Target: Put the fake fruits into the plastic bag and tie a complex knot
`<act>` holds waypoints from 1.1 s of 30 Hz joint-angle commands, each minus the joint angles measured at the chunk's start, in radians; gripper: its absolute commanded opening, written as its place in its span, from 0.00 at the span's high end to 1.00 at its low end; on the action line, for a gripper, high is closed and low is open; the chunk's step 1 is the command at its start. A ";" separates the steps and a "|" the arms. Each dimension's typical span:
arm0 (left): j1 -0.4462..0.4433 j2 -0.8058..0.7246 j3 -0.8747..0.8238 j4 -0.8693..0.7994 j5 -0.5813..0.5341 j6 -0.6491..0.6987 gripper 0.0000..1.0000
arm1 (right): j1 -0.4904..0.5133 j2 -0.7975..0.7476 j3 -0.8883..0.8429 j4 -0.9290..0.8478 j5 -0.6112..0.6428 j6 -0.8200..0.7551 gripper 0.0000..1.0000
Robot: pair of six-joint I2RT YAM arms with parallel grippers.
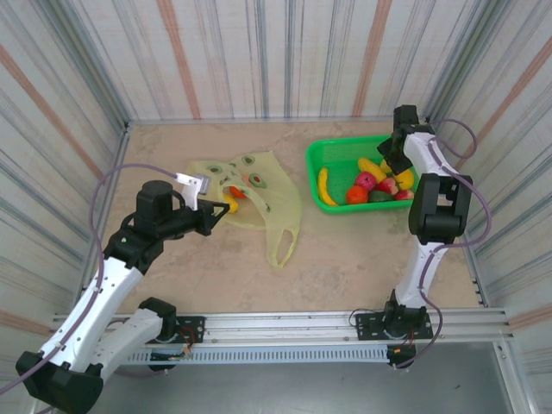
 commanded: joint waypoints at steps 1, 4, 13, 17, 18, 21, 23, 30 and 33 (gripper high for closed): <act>0.015 0.006 0.004 -0.010 0.005 -0.003 1.00 | -0.001 0.054 0.052 -0.056 -0.014 0.022 0.37; 0.022 0.007 0.004 -0.010 0.008 -0.003 1.00 | -0.002 0.086 0.068 -0.056 -0.021 0.006 0.38; 0.034 0.010 0.001 -0.008 0.009 -0.003 1.00 | -0.012 0.078 0.084 -0.042 -0.026 -0.048 0.53; 0.038 0.007 0.001 -0.007 0.010 -0.004 1.00 | -0.028 0.012 0.057 -0.023 -0.058 -0.055 0.56; 0.038 0.006 0.000 -0.007 0.010 -0.003 1.00 | -0.031 -0.014 0.042 -0.008 -0.075 -0.058 0.56; 0.039 0.003 0.000 -0.007 0.006 -0.003 1.00 | -0.029 -0.099 -0.003 0.023 -0.121 -0.068 0.57; 0.039 0.003 -0.001 -0.008 0.007 -0.003 1.00 | -0.025 -0.168 -0.076 0.092 -0.159 -0.066 0.58; 0.042 0.006 -0.002 -0.007 0.003 -0.004 1.00 | 0.034 -0.413 -0.302 0.255 -0.288 -0.059 0.63; 0.042 0.006 -0.002 -0.008 -0.003 -0.003 1.00 | 0.112 -0.497 -0.376 0.296 -0.335 -0.132 0.64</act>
